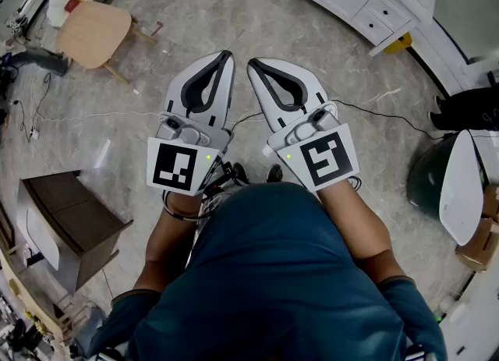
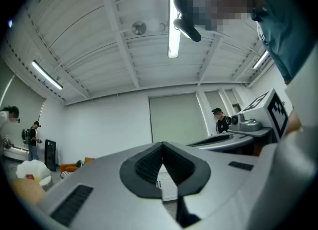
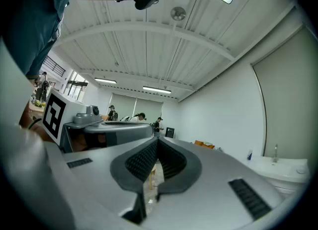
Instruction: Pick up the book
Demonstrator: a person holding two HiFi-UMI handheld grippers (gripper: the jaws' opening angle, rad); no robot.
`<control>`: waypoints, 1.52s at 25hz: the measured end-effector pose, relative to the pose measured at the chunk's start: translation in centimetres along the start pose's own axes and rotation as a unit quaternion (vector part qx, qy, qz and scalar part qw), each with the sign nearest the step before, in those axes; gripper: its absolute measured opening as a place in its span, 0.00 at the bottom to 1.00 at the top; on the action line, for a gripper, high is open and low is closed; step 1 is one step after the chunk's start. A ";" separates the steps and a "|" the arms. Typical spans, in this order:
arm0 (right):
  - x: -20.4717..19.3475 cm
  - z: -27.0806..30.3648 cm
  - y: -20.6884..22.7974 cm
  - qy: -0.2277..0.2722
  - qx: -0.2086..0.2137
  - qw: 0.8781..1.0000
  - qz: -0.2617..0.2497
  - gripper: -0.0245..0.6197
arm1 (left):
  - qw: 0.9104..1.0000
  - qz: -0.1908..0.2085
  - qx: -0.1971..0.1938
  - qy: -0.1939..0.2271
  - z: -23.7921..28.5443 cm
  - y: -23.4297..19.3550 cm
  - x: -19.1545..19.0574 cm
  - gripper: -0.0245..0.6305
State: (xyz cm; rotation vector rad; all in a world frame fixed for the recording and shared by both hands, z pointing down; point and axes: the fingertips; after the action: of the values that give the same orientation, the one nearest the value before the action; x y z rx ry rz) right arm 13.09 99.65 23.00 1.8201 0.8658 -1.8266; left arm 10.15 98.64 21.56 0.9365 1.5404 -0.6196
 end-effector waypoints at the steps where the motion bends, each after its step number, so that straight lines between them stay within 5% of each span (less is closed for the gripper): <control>1: 0.0 0.0 0.0 0.000 0.000 1.000 0.000 0.06 | 1.000 0.000 0.000 0.000 0.0 0.0 0.0 0.04; 23: -0.4 4.1 1.6 0.027 -0.030 0.999 -0.001 0.06 | 1.000 -0.015 -0.011 0.007 1.2 -4.1 -1.6 0.04; 38: -3.6 8.3 14.2 0.032 -0.006 0.998 0.046 0.06 | 1.000 0.007 0.001 -0.009 14.6 -4.8 -5.2 0.04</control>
State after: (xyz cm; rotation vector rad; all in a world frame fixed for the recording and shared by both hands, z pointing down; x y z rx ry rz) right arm 16.89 83.29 24.26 1.8884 0.8014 -1.7106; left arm 14.24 83.01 23.28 0.9396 1.5172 -0.6180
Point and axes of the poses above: the fingertips, and each gripper's own axes: z forward along the fingers, y to its right, x out of its top, and after that the axes turned 1 degree about x, right-handed
